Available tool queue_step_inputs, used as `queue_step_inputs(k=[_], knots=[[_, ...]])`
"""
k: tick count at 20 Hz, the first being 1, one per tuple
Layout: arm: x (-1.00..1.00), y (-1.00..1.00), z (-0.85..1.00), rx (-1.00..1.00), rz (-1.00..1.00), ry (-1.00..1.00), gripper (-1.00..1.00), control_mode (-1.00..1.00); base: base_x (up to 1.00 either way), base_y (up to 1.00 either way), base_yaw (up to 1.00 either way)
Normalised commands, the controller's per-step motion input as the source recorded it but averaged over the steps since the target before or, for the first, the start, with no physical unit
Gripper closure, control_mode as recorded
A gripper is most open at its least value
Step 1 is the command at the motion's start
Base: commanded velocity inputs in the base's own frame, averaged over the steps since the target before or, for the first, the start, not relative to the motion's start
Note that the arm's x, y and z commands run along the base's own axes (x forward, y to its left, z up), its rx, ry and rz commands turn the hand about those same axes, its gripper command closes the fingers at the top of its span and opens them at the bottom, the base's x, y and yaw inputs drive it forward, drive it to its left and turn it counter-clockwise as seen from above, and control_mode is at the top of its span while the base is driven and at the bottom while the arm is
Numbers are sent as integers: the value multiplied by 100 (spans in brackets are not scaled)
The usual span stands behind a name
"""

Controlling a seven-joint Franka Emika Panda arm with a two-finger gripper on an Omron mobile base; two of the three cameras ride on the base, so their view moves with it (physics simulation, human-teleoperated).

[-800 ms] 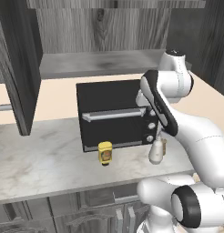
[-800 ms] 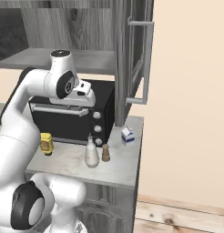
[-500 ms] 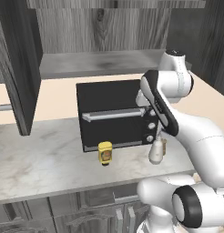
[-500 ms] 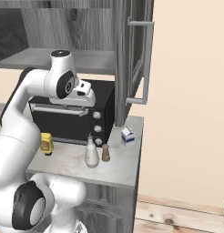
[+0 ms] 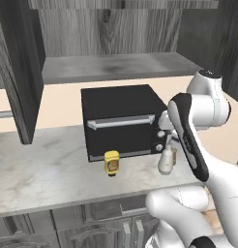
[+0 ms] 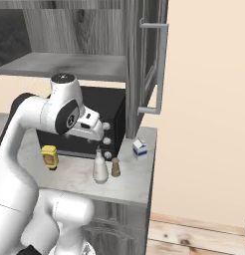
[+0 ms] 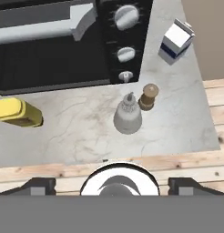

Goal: There are various items on the counter. Only move the condiments/shakers into the cabinet.

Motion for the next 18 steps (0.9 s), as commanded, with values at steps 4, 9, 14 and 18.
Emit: queue_step_inputs(k=[4, 9, 14, 18], knots=[[-71, -13, -70, 0, -18, -7, -100, -100, 0, 0, 0], [-5, 0, -48, -3, -8, -2, -100, -100, 0, 0, 0], [9, 0, -30, -11, -2, 0, -100, -100, 0, 0, 0], [15, 0, -20, -4, 0, 0, -100, -100, 0, 0, 0]])
